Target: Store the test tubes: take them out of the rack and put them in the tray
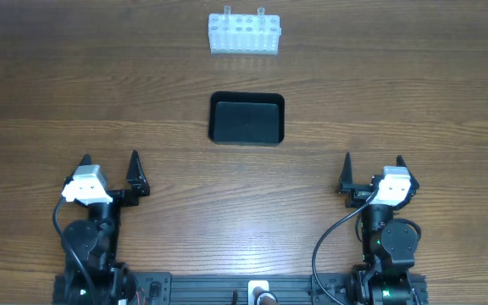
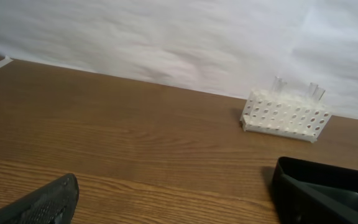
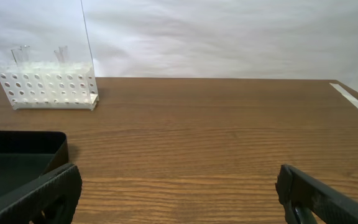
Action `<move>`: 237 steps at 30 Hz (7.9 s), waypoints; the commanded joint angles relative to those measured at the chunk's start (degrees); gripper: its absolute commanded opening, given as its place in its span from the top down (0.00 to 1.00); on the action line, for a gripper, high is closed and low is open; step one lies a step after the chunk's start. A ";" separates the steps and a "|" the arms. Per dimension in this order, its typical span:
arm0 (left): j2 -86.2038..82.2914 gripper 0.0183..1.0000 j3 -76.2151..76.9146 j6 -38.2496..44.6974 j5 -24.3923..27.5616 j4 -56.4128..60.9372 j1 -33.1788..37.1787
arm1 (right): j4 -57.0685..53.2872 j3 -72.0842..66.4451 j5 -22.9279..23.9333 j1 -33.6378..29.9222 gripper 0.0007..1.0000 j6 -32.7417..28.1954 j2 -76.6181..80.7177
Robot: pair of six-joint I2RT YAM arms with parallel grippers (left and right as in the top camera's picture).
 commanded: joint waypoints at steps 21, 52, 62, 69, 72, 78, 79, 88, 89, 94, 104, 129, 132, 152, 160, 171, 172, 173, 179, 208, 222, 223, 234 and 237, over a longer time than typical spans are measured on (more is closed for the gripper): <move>7.63 0.00 9.81 0.61 0.76 -0.76 0.24 | -0.35 -0.31 -0.59 -0.31 0.01 0.15 -0.61; 86.40 0.00 81.35 -4.44 1.44 -26.99 -18.56 | -0.33 -0.31 -0.59 -0.31 0.01 0.13 -0.61; 105.11 0.02 96.98 -5.53 -1.90 -28.83 -23.47 | -0.35 -0.31 -0.59 -0.31 0.01 0.15 -0.61; 117.46 0.03 110.29 -6.95 -5.99 -34.86 -24.13 | -0.33 -0.31 -0.59 -0.31 0.01 0.15 -0.61; 121.57 0.04 114.49 -6.93 -7.30 -36.06 -24.13 | -0.35 -0.31 -0.59 -0.31 0.01 0.15 -0.61; 127.60 0.05 119.62 -6.71 -8.98 -36.13 -24.02 | -0.33 -0.31 -0.59 -0.31 0.01 0.13 -0.61; 128.56 0.05 120.54 -6.69 -8.98 -36.22 -23.98 | -0.33 -0.31 -0.59 -0.31 0.01 0.15 -0.61; 134.18 0.07 126.46 -5.44 -10.47 -35.74 -23.74 | -0.35 -0.31 -0.59 -0.31 0.01 0.15 -0.61; 134.22 0.08 126.46 -5.44 -10.47 -35.52 -23.69 | -0.35 -0.31 -0.59 -0.31 0.01 0.15 -0.61; 134.44 0.10 126.46 -5.44 -10.45 -33.07 -23.47 | -0.35 -0.31 -0.59 -0.31 0.01 0.15 -0.61; 135.80 0.12 126.46 -5.44 -10.21 -30.75 -23.28 | -0.35 -0.31 -0.59 -0.31 0.01 0.13 -0.61; 137.94 0.20 126.53 -5.42 -8.92 -29.68 -23.54 | -0.33 -0.31 -0.59 -0.31 0.01 0.15 -0.61; 137.94 0.20 126.53 -5.42 -8.92 -29.40 -23.54 | -0.33 -0.31 -0.59 -0.31 0.01 0.15 -0.61; 139.23 0.27 126.53 -5.42 -8.31 -27.71 -23.54 | -0.35 -0.31 -0.59 -0.31 0.01 0.13 -0.61; 139.23 0.47 126.53 -5.44 -7.82 -27.74 -23.54 | -0.35 -0.31 -0.59 -0.31 0.01 0.15 -0.61; 139.23 0.71 126.53 -5.44 -7.61 -27.78 -23.71 | -0.33 -0.31 -0.59 -0.31 0.01 0.15 -0.61; 139.23 0.73 126.53 -5.44 -7.61 -27.78 -23.80 | -0.35 -0.31 -0.59 -0.31 0.01 0.13 -0.61; 139.23 0.74 126.53 -5.44 -7.61 -27.78 -23.89 | -0.35 -0.31 -0.59 -0.31 0.01 0.15 -0.61; 139.23 0.81 126.53 -5.44 -7.63 -27.78 -24.13 | -0.33 -0.31 -0.59 -0.31 0.01 0.13 -0.61; 136.54 0.92 128.15 -5.42 -7.69 -30.80 -24.20 | -0.35 -0.31 -0.59 -0.31 0.01 0.15 -0.61; 130.40 0.96 128.15 -5.18 -9.49 -30.80 -25.70 | -0.33 -0.31 -0.59 -0.31 0.01 0.15 -0.61; 129.81 0.96 128.15 -5.16 -9.92 -30.82 -25.92 | -0.35 -0.31 -0.59 -0.31 0.01 0.15 -0.61; 122.46 0.96 128.15 -5.22 -10.49 -34.67 -27.30 | -0.35 -0.31 -0.59 -0.31 0.01 0.13 -0.61; 120.37 0.96 128.15 -6.01 -10.47 -38.88 -27.32 | -0.35 -0.31 -0.59 -0.31 0.01 0.15 -0.61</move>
